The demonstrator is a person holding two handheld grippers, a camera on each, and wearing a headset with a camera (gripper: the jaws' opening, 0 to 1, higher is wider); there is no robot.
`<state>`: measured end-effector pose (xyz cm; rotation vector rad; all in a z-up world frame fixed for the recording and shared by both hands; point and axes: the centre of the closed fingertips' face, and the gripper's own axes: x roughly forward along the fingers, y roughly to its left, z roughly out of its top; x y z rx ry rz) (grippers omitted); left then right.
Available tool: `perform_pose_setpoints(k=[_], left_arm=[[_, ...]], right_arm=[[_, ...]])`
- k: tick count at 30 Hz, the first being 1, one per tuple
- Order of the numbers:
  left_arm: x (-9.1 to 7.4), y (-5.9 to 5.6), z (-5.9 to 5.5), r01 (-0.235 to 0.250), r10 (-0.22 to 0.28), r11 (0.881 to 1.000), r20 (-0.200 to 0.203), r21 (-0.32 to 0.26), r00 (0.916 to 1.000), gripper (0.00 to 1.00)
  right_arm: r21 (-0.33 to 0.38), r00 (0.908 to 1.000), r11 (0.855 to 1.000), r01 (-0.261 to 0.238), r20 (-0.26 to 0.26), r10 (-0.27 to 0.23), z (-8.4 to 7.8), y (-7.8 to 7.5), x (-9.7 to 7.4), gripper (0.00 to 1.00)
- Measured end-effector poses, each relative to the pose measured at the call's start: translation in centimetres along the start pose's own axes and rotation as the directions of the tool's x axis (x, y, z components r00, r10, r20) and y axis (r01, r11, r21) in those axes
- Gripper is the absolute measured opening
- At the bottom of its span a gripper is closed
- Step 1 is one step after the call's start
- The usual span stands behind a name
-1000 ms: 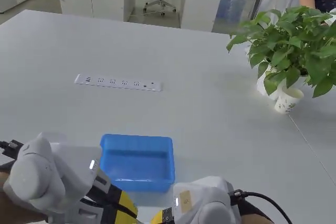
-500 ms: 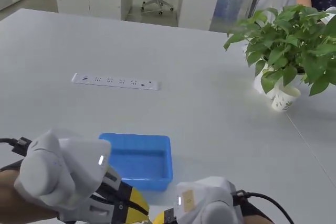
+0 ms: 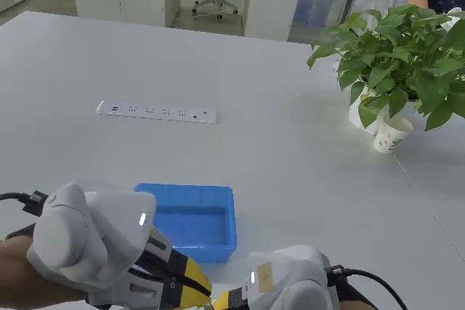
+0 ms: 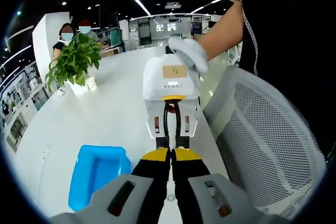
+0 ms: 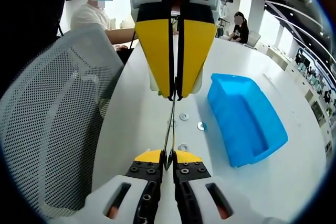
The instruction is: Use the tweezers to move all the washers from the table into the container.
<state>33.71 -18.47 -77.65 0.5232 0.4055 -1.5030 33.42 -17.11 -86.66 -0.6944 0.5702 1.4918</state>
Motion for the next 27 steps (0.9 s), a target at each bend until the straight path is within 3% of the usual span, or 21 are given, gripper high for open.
perform_pose_setpoints(k=[12,17,27], left_arm=[[0.72,0.09,0.47,0.009,-0.008,1.000,0.042,-0.016,0.9991,0.05],[0.73,0.00,-0.12,0.014,-0.014,1.000,0.015,-0.007,0.9998,0.05],[-0.05,0.02,-0.32,0.005,-0.005,1.000,0.019,-0.019,0.9998,0.07]], right_arm=[[0.031,0.9998,1.000,0.006,0.019,-0.007,-0.19,-0.07,-0.29,0.08],[0.034,0.9997,0.999,0.010,0.023,-0.011,-0.20,0.04,-0.30,0.07],[0.036,0.9995,0.999,0.009,0.030,-0.010,-0.13,0.11,-0.17,0.07]])
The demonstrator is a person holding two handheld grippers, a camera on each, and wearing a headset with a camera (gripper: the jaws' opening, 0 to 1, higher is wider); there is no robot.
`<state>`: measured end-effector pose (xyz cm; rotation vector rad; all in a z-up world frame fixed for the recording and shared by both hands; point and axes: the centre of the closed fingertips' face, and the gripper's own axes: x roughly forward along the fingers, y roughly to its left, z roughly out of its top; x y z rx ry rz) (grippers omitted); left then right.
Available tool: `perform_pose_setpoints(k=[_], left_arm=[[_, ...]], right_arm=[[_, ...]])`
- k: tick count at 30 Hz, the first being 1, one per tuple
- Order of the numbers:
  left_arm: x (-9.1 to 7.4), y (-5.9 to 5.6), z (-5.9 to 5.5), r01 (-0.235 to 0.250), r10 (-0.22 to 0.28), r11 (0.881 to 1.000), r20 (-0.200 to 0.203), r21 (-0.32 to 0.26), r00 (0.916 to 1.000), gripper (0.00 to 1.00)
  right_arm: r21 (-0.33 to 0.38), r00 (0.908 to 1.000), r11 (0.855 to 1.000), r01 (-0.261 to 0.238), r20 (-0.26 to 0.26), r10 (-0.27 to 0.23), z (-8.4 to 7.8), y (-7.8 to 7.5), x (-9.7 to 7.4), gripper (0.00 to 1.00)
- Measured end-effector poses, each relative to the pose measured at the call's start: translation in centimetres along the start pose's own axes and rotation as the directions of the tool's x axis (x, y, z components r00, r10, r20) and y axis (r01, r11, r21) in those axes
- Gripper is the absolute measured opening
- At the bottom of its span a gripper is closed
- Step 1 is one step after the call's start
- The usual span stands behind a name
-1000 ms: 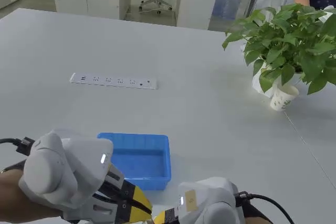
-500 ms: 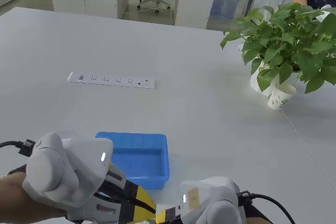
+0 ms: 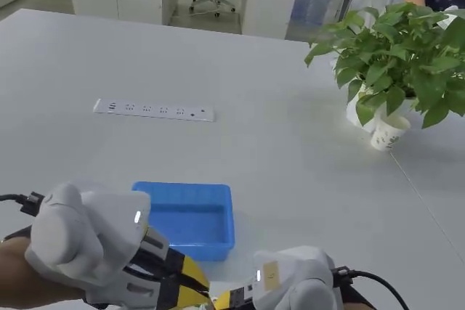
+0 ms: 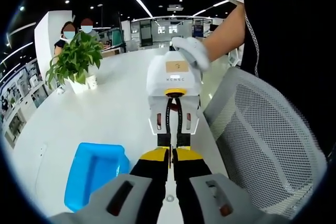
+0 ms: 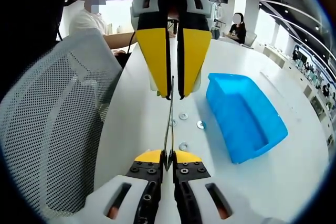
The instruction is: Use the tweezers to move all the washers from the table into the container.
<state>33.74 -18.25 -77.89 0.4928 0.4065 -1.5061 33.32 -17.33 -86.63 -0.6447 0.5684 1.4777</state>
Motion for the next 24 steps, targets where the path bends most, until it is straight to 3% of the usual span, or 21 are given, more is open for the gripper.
perform_pose_setpoints(k=[12,24], left_arm=[[0.38,-0.05,0.38,0.005,-0.005,1.000,0.023,-0.003,0.9997,0.05],[-0.04,0.11,0.68,0.004,-0.004,1.000,-0.003,-0.006,1.0000,0.03]], right_arm=[[0.001,1.0000,1.000,-0.002,-0.001,0.002,-0.07,0.00,-0.10,0.08],[-0.027,0.9999,1.000,0.015,-0.004,-0.015,0.55,-0.57,-0.09,0.12]])
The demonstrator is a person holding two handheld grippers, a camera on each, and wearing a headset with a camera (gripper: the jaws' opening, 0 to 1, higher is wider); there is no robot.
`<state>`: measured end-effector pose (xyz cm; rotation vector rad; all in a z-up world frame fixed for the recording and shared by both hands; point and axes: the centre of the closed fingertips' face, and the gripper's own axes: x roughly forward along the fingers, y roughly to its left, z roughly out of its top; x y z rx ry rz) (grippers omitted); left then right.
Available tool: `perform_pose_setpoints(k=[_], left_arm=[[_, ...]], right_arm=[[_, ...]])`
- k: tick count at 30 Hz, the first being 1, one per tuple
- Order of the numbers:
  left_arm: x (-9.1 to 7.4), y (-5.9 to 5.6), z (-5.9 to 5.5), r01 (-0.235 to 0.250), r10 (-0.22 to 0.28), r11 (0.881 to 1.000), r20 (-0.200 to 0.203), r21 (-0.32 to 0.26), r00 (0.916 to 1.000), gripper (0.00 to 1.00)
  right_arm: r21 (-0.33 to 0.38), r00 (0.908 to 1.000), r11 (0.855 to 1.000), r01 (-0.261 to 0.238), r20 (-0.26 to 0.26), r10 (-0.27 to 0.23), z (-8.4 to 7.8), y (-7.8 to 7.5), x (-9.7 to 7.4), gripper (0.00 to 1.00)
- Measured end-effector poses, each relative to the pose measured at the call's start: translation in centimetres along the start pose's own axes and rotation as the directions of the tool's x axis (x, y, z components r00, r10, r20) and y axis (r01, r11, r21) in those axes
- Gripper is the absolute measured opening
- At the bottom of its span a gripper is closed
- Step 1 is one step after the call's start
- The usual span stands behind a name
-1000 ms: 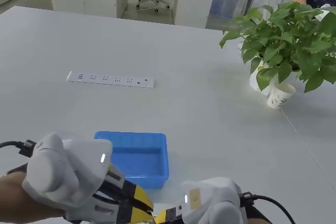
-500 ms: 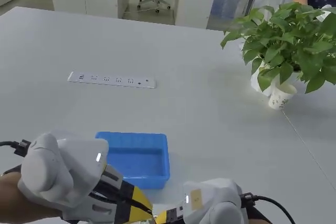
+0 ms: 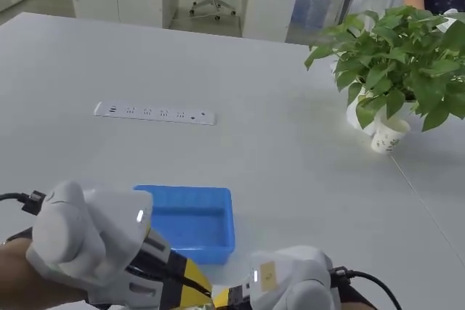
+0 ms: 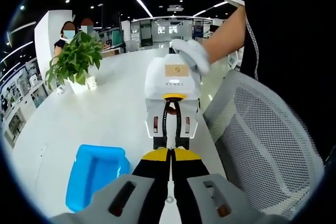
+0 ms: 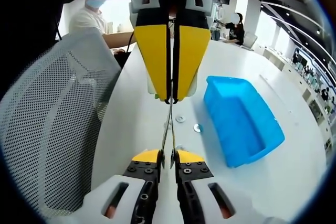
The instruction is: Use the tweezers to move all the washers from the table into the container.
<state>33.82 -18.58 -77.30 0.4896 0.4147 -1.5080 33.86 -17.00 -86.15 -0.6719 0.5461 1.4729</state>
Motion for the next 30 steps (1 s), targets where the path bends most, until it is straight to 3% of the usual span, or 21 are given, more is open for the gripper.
perform_pose_setpoints(k=[23,30], left_arm=[[-0.4,1.7,0.5,0.005,-0.003,0.999,-0.049,0.043,0.9988,0.03],[-0.1,2.2,0.1,0.013,-0.010,0.999,-0.058,0.048,0.9983,0.03]], right_arm=[[-0.008,0.9989,0.999,0.048,0.001,-0.048,0.3,-1.8,0.0,0.12],[-0.010,0.9982,0.998,0.060,-0.007,-0.060,0.1,-2.2,0.1,0.12]])
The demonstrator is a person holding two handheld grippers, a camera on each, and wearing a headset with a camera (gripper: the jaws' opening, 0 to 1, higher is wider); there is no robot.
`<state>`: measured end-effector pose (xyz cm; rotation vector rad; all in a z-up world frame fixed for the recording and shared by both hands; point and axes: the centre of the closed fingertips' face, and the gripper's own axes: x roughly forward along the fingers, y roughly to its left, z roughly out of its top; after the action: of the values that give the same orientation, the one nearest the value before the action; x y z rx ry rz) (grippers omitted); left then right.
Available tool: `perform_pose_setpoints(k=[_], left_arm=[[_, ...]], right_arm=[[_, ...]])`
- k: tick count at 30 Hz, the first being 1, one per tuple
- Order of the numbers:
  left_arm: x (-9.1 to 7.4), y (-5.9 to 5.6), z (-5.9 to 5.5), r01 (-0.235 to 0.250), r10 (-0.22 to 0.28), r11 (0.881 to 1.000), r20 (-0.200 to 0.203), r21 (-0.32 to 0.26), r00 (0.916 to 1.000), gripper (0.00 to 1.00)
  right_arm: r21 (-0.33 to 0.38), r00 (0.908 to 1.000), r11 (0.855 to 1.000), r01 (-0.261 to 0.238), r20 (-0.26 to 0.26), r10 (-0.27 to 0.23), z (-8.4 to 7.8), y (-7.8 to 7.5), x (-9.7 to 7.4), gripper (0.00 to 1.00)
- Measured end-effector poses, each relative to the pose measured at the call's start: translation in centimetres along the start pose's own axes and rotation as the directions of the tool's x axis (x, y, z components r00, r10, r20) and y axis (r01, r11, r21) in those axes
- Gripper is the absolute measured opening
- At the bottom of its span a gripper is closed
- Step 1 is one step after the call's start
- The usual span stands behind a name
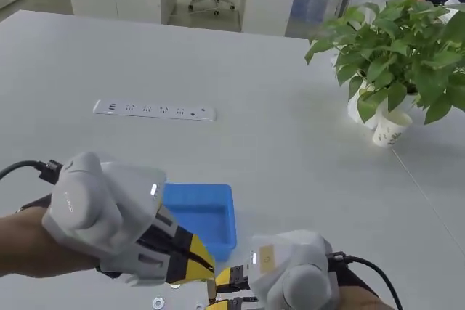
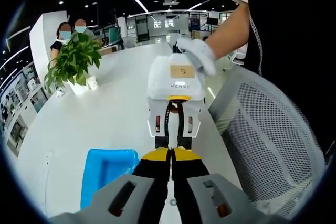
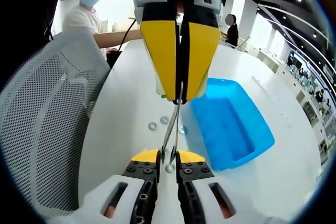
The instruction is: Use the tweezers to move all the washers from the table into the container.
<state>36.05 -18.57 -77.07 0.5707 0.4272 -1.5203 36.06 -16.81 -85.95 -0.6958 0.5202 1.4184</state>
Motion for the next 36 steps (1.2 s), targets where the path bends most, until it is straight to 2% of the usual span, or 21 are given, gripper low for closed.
perform_pose_setpoints(k=[6,22,28,36], left_arm=[[0.4,0.2,-0.3,0.010,-0.010,1.000,-0.009,0.005,0.9999,0.03],[0.7,0.3,0.2,0.027,-0.027,1.000,-0.006,0.015,0.9996,0.03],[1.2,0.4,0.0,0.033,-0.033,0.999,-0.017,0.021,0.9993,0.04],[1.4,0.5,0.3,0.037,-0.037,0.999,-0.008,0.028,0.9993,0.04]], right_arm=[[0.003,1.0000,1.000,0.005,-0.006,-0.005,-0.3,-0.2,0.0,0.13],[0.020,0.9997,0.999,0.025,0.003,-0.025,-0.4,-0.5,-0.5,0.13],[0.024,0.9997,0.999,0.024,-0.003,-0.023,-0.8,-0.4,-0.3,0.13],[0.027,0.9994,0.999,0.033,-0.005,-0.033,-0.8,-0.5,-0.5,0.13]])
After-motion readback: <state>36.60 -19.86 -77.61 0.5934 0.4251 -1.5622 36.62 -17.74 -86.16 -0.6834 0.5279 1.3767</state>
